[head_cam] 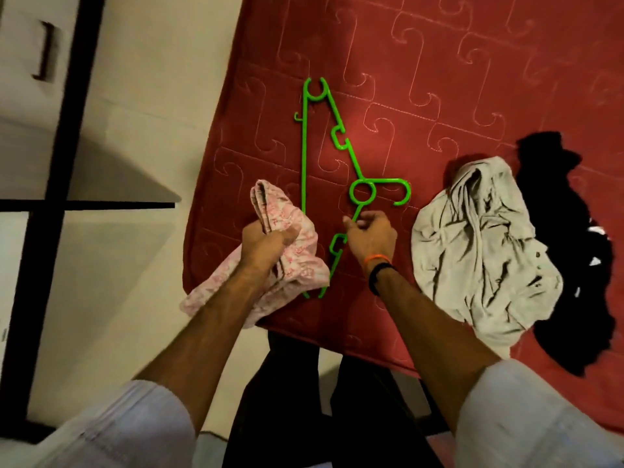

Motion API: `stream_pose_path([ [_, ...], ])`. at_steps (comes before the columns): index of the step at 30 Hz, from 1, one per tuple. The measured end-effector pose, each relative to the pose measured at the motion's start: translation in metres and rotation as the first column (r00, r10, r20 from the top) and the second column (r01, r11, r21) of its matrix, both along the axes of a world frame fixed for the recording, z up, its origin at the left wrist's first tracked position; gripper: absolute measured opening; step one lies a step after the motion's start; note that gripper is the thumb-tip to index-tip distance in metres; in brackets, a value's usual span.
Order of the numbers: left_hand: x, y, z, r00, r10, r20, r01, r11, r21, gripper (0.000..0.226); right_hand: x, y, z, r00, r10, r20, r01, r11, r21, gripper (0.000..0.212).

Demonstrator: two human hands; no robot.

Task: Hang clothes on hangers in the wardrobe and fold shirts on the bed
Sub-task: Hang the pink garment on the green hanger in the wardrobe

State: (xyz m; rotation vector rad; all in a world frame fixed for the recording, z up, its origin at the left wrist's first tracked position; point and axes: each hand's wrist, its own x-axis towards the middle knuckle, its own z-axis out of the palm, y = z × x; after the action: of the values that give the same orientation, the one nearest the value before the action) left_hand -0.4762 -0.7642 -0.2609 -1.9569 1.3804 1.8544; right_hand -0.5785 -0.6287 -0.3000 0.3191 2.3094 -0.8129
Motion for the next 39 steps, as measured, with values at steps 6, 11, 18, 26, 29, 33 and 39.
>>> stream_pose_path([
  [6, -0.014, 0.001, -0.004, 0.999, -0.004, -0.035, 0.006, 0.998, 0.059, 0.020, -0.012, -0.010, -0.002, 0.994, -0.106, -0.001, 0.105, 0.989, 0.101, 0.018],
  [11, -0.022, 0.000, 0.003, 0.999, -0.018, -0.044, 0.021, 0.998, 0.057, 0.016, -0.017, -0.005, 0.002, 0.983, -0.174, 0.066, 0.181, 0.974, -0.135, 0.013],
  [18, -0.024, 0.005, 0.009, 0.999, 0.007, -0.050, -0.004, 0.998, 0.062, 0.018, -0.027, 0.010, 0.027, 0.926, -0.227, 0.300, 0.356, 0.791, -0.498, 0.010],
  [26, -0.022, 0.016, 0.028, 0.996, 0.062, -0.058, -0.056, 0.994, 0.091, 0.026, -0.027, 0.016, 0.053, 0.924, -0.199, 0.327, 0.352, 0.775, -0.525, 0.021],
  [29, -0.019, 0.017, 0.052, 0.992, 0.086, -0.088, -0.078, 0.993, 0.085, 0.017, -0.022, 0.014, 0.077, 0.942, -0.154, 0.296, 0.301, 0.778, -0.552, 0.021],
  [33, -0.007, 0.017, 0.102, 0.975, 0.178, -0.135, -0.176, 0.984, 0.027, 0.015, -0.015, 0.005, 0.116, 0.957, -0.087, 0.277, 0.235, 0.794, -0.561, 0.017],
  [39, 0.044, 0.018, 0.172, 0.903, 0.363, -0.230, -0.389, 0.918, -0.077, 0.020, 0.014, -0.016, 0.168, 0.966, 0.151, 0.208, 0.037, 0.720, -0.693, 0.016],
])
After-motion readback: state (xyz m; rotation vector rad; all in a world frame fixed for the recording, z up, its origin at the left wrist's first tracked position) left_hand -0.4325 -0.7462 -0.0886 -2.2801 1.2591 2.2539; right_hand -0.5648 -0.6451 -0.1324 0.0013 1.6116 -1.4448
